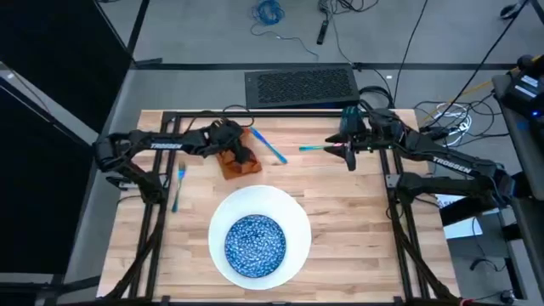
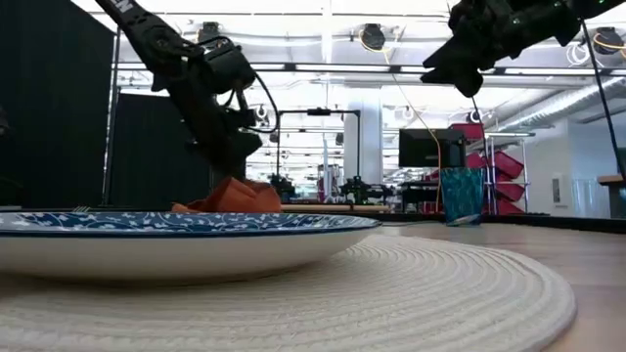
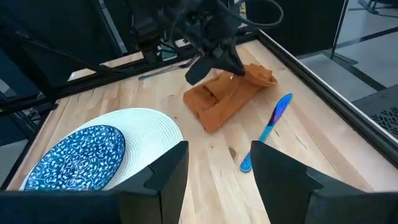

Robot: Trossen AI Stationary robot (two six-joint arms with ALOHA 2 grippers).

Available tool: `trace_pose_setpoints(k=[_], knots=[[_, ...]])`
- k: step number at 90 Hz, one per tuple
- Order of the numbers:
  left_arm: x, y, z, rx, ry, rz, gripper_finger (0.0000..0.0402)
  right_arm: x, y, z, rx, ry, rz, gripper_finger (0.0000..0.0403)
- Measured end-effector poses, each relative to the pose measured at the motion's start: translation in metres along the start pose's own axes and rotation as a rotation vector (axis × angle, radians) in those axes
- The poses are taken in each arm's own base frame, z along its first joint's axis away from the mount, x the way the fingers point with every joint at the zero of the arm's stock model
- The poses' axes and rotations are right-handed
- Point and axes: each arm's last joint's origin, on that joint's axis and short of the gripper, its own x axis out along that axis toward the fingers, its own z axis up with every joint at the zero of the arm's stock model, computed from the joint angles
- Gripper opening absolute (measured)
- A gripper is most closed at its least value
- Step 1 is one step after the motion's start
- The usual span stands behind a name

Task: Set table place
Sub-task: Fold the orange table napkin

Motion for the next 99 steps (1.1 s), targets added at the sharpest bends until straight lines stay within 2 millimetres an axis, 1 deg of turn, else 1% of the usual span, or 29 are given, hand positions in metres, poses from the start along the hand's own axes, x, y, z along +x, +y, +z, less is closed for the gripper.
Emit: trace_pose_setpoints(k=[14,26,31,40,54,62,70,75,81,87,99], knots=[[0.003,0.001,-0.012,0.015,0.06,0.028,0.0,0.0,0.0,0.0,-0.012,0.0,0.0,0.016],[0.008,0.002,-0.031,-0.003,0.088,0.044,0.0,0.0,0.0,0.0,-0.013,0.0,0.0,0.016],[0.01,0.002,-0.036,-0.005,0.088,0.045,0.0,0.0,0.0,0.0,-0.013,0.0,0.0,0.016],[0.011,0.002,-0.037,-0.023,0.064,0.043,0.0,0.0,0.0,0.0,-0.014,-0.001,0.0,0.016],[0.011,0.001,-0.039,-0.024,0.086,0.015,0.0001,0.0,0.0,0.001,-0.017,-0.012,0.001,0.016],[0.011,0.0,-0.039,-0.016,0.096,-0.03,0.0012,0.0,0.0,0.002,-0.017,-0.016,0.001,0.016],[0.011,0.0,-0.041,-0.028,0.113,-0.035,0.003,0.003,-0.001,0.001,0.02,-0.007,0.001,0.016],[0.01,0.001,-0.043,-0.039,0.133,-0.023,0.004,0.011,-0.003,-0.002,0.046,0.023,0.004,0.016],[0.01,0.001,-0.044,-0.037,0.142,-0.017,0.0049,0.028,-0.005,-0.007,0.075,0.07,0.01,0.016],[0.01,0.001,-0.044,-0.038,0.139,-0.017,0.0053,0.051,-0.007,-0.012,0.087,0.1,0.019,0.016],[0.01,0.0,-0.043,-0.042,0.129,-0.02,0.0054,0.1,-0.01,-0.021,0.114,0.07,0.072,0.0148]])
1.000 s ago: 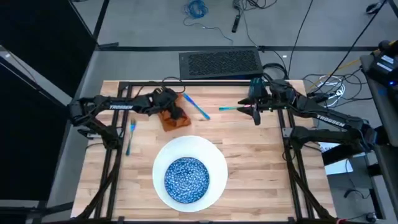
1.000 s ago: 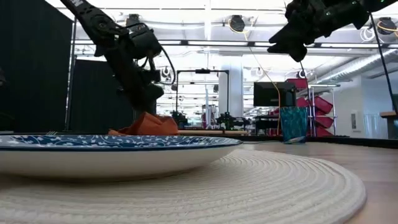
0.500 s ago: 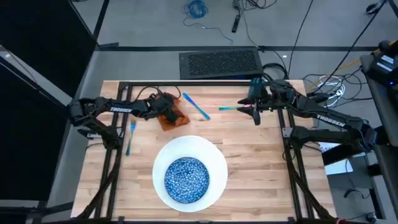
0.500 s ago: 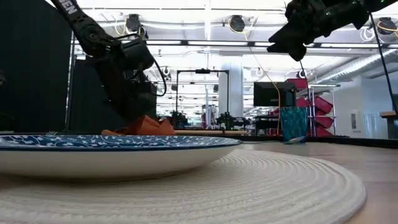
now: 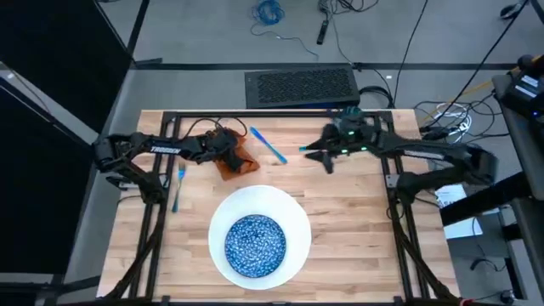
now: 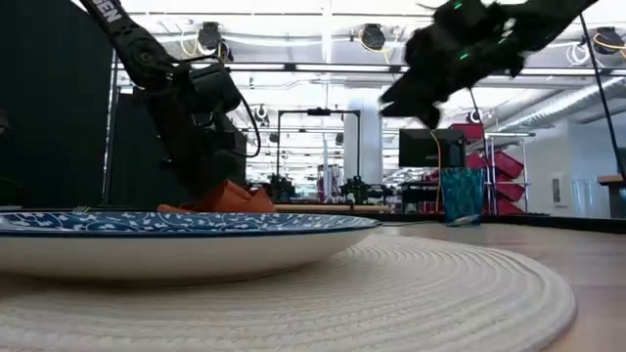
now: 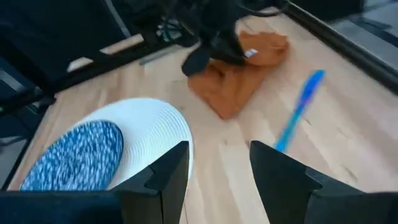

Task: Set table place
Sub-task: Fold the orange table napkin

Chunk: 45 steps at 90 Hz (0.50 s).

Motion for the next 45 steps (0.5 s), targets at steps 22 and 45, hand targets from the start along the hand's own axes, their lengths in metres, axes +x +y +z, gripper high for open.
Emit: trace_pose_setpoints(k=[22,45], knots=[[-0.006,0.001,0.005,-0.013,-0.046,-0.012,0.0054,0.077,-0.022,-0.002,0.049,0.099,0.001,0.0092],[-0.02,0.004,0.009,-0.018,-0.093,-0.023,0.0054,0.132,-0.033,0.017,-0.007,0.148,0.008,0.0004]])
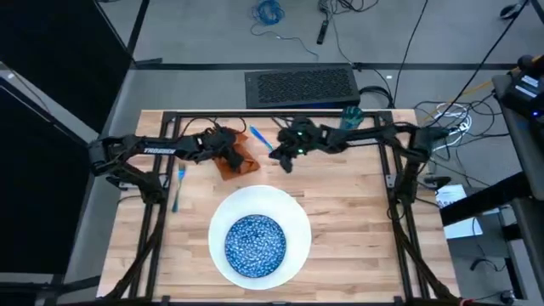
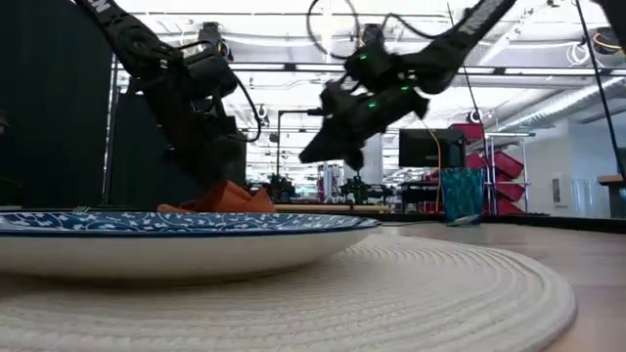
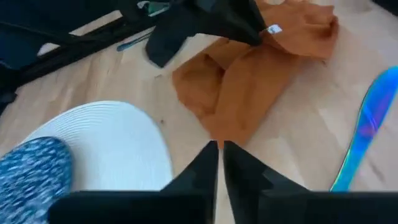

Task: Set table place
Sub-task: Fold the orange table napkin

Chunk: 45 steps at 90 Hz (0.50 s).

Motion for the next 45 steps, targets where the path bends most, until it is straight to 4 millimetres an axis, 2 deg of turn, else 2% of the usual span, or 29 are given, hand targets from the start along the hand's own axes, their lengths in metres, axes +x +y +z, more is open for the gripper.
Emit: trace_pose_setpoints(k=[12,21,45], knots=[[-0.012,0.003,0.005,0.01,-0.052,-0.001,0.0054,0.018,-0.006,0.005,-0.006,0.036,-0.006,0.0001],[-0.023,0.006,0.009,0.02,-0.098,0.014,0.0054,0.03,-0.011,0.001,0.008,0.073,-0.01,0.0],[-0.053,0.021,0.013,0.0,-0.177,0.043,0.0054,0.05,-0.02,-0.001,0.021,0.091,-0.025,0.0]])
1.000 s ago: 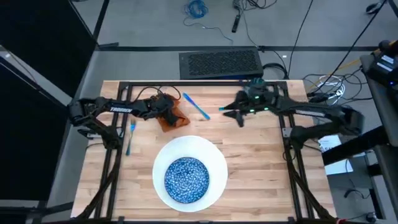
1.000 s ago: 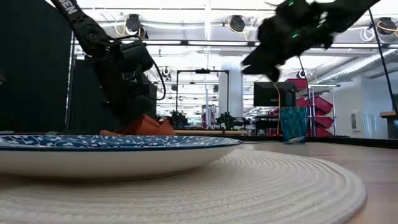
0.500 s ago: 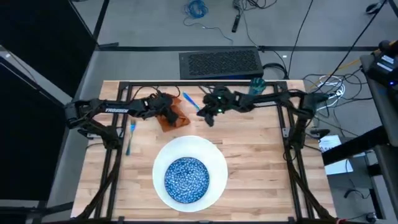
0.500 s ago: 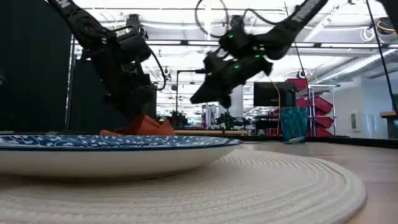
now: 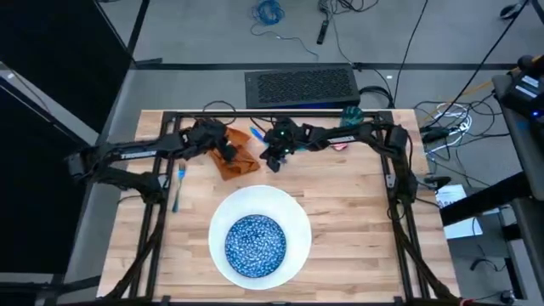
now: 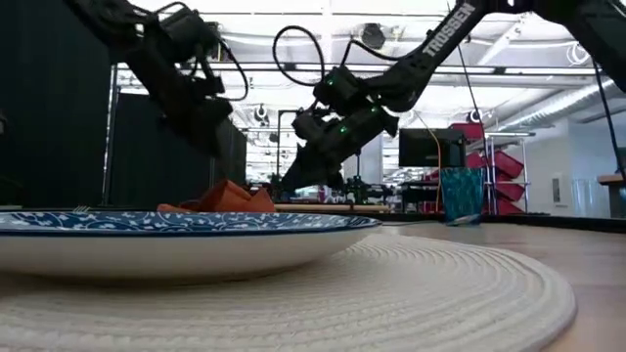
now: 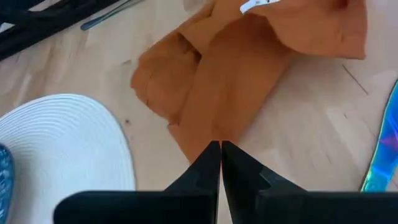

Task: Set table place
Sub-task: Fold the orange table napkin

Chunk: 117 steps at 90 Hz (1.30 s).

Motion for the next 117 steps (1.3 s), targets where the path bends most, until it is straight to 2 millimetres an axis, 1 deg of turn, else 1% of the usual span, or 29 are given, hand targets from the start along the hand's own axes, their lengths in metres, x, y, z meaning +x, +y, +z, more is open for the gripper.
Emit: trace_pose_setpoints(k=[8,14,26,39,53,69,79,88,99,111,117], knots=[[-0.008,0.004,0.001,-0.007,-0.014,0.002,0.0054,0.006,0.004,0.003,-0.01,0.008,-0.017,0.0],[-0.012,0.005,0.002,-0.013,-0.033,0.0,0.0054,0.012,0.009,0.011,-0.025,0.0,-0.006,0.0],[-0.025,0.009,0.007,-0.032,-0.092,-0.01,0.0054,0.029,0.02,0.015,-0.049,0.06,0.009,0.0],[-0.042,0.014,0.01,-0.058,-0.163,-0.021,0.0054,0.041,0.033,0.023,-0.068,0.088,0.029,0.0],[-0.057,0.02,0.012,-0.063,-0.225,-0.028,0.0054,0.06,0.038,0.014,-0.064,0.179,0.033,0.0],[-0.068,0.024,0.01,-0.07,-0.247,-0.031,0.0054,0.073,0.038,0.005,-0.059,0.247,0.037,0.0],[-0.074,0.026,0.008,-0.071,-0.248,-0.031,0.0054,0.069,0.038,0.0,-0.065,0.318,0.026,0.0],[-0.077,0.028,0.005,-0.065,-0.23,-0.028,0.0054,0.056,0.04,-0.003,-0.091,0.419,-0.017,0.0],[-0.079,0.029,0.002,-0.061,-0.219,-0.026,0.0054,0.034,0.044,-0.003,-0.115,0.529,-0.058,0.0],[-0.08,0.029,0.001,-0.059,-0.213,-0.026,0.0054,0.013,0.048,-0.007,-0.122,0.678,-0.092,0.0],[-0.08,0.029,0.002,-0.056,-0.214,-0.025,0.0054,0.009,0.05,-0.007,-0.133,0.696,-0.086,0.0]])
